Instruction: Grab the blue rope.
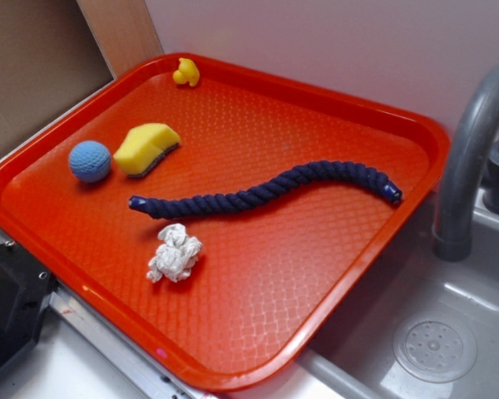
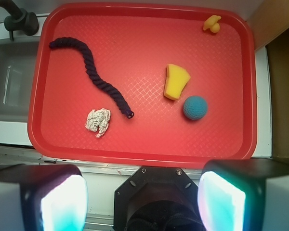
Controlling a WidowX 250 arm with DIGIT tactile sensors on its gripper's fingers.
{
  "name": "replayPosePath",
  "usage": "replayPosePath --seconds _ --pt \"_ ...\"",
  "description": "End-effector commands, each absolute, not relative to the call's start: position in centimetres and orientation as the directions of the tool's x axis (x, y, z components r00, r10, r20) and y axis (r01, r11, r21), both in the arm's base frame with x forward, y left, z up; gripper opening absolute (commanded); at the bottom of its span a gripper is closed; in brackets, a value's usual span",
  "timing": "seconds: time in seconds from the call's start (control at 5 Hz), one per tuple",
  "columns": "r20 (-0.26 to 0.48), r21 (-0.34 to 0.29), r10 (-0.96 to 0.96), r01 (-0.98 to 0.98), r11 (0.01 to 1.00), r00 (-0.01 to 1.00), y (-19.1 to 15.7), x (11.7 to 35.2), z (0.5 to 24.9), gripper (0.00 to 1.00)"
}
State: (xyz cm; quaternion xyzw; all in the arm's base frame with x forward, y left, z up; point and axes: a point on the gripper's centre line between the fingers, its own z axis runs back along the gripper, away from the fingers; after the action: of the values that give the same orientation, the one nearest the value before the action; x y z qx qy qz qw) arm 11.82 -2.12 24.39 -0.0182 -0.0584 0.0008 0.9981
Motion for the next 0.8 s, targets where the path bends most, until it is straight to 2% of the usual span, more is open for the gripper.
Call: replayPosePath --seconds 0.0,0.2,0.4,0.6 --pt "0.117 -0.037 0.004 0.001 0.999 0.993 -2.1 11.8 24.4 1.0" --pt "0.152 -0.054 -0.097 0.106 0.993 0.984 -2.5 13.0 23.0 1.0" --pt "0.193 0.006 -0.151 0.153 0.988 0.97 -2.6 15.2 21.0 1.0" --pt "0.22 0.102 -0.314 0.298 0.949 0.924 -4.2 17.9 18.6 1.0"
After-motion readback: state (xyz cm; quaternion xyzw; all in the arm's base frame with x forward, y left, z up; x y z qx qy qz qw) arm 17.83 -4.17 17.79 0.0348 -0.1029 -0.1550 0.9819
